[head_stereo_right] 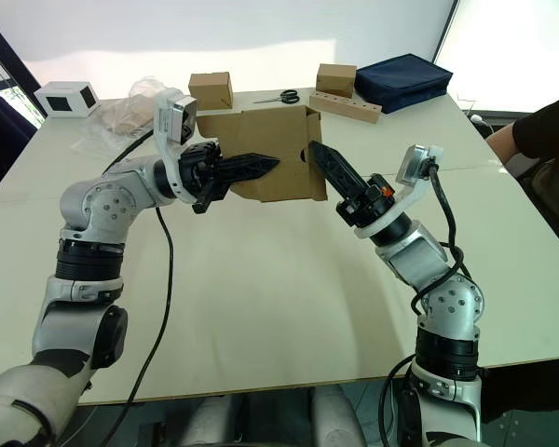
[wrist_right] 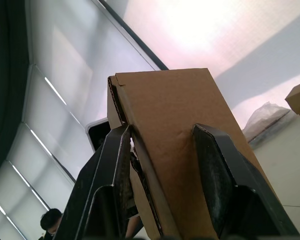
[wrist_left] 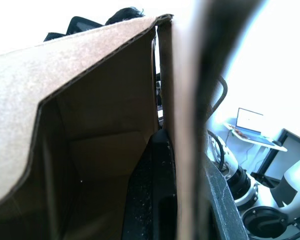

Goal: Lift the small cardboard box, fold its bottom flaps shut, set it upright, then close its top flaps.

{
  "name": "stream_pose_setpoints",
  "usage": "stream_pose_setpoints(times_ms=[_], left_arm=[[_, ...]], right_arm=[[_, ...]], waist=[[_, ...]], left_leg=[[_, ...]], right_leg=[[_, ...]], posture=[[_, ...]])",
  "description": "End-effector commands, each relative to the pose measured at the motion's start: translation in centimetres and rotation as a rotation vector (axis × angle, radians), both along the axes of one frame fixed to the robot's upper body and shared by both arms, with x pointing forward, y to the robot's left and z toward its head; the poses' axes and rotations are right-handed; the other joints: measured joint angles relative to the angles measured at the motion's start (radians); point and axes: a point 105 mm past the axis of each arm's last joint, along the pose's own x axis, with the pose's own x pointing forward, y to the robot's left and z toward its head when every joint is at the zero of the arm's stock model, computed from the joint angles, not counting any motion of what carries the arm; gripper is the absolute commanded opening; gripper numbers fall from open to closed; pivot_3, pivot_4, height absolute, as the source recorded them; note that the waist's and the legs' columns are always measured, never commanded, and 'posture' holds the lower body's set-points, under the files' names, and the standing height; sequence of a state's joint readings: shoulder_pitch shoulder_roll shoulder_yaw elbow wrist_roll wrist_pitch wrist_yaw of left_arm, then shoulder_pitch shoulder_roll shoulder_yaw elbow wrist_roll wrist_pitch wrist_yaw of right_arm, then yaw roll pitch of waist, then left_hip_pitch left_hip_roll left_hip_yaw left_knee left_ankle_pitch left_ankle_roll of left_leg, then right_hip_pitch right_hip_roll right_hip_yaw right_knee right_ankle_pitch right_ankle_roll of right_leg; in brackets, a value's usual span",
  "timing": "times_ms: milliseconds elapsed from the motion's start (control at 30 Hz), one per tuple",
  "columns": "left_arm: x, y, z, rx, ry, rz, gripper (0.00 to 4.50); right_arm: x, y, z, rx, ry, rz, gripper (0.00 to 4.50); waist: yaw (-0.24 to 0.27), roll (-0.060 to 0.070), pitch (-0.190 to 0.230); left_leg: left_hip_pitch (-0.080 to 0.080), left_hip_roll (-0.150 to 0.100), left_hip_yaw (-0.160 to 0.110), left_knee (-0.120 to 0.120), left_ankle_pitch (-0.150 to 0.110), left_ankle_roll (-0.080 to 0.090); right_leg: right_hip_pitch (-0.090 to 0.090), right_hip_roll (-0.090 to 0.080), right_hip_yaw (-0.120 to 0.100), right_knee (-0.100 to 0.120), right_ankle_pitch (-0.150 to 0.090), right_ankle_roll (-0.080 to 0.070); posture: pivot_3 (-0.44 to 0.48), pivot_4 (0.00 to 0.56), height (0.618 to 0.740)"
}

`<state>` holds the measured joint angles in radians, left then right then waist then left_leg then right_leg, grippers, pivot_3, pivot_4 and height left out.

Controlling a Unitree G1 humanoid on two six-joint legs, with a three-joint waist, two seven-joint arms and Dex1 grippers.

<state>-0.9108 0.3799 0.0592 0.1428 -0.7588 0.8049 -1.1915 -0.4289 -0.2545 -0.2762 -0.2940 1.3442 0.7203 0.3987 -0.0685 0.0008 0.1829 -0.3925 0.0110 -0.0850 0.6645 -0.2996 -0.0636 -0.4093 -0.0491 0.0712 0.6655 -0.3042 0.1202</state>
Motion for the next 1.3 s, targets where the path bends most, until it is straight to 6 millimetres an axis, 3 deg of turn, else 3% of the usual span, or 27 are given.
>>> stream_pose_setpoints(times_ms=[33,400,600,733,1067,1300], left_arm=[[-0.5,-0.4,1.0,-0.008,-0.052,-0.022,0.0],[-0.2,-0.6,0.7,0.001,-0.059,-0.01,0.0],[0.3,-0.2,1.2,-0.019,-0.06,0.014,0.0],[0.6,0.0,1.4,-0.027,-0.057,0.024,0.0],[0.4,0.0,1.4,-0.028,-0.052,0.017,0.0],[-0.5,0.6,2.1,-0.036,-0.057,-0.027,0.0]], right_arm=[[-1.2,1.2,0.9,-0.007,-0.054,0.037,1.95],[-0.7,1.0,2.2,0.159,-0.032,0.003,1.95],[-1.7,2.6,1.1,0.091,-0.017,0.072,1.95],[-1.1,2.8,0.4,0.034,-0.008,0.022,1.95],[-1.0,3.4,0.4,0.016,-0.026,0.0,1.95],[-1.5,1.3,0.2,0.047,0.0,0.03,1.95]], waist=[[0.0,0.0,0.0],[0.001,0.0,0.0],[0.0,0.0,0.0],[0.0,0.0,0.0],[0.0,0.0,0.0],[0.0,0.0,0.0]], left_leg=[[0.0,0.0,0.0,0.0,0.0,0.0],[0.0,0.0,0.0,0.0,0.0,0.0],[0.0,0.0,0.0,0.0,0.0,0.0],[0.0,0.0,0.0,0.0,0.0,0.0],[0.0,0.0,0.0,0.0,0.0,0.0],[0.0,0.0,0.0,0.0,0.0,0.0]], right_leg=[[0.0,0.0,0.0,0.0,0.0,0.0],[0.0,0.0,0.0,0.0,0.0,0.0],[0.0,0.0,0.0,0.0,0.0,0.0],[0.0,0.0,0.0,0.0,0.0,0.0],[0.0,0.0,0.0,0.0,0.0,0.0],[0.0,0.0,0.0,0.0,0.0,0.0]], posture=[[0.0,0.15,0.74],[0.0,0.15,0.74],[0.0,0.15,0.74],[0.0,0.15,0.74],[0.0,0.15,0.74],[0.0,0.15,0.74]])
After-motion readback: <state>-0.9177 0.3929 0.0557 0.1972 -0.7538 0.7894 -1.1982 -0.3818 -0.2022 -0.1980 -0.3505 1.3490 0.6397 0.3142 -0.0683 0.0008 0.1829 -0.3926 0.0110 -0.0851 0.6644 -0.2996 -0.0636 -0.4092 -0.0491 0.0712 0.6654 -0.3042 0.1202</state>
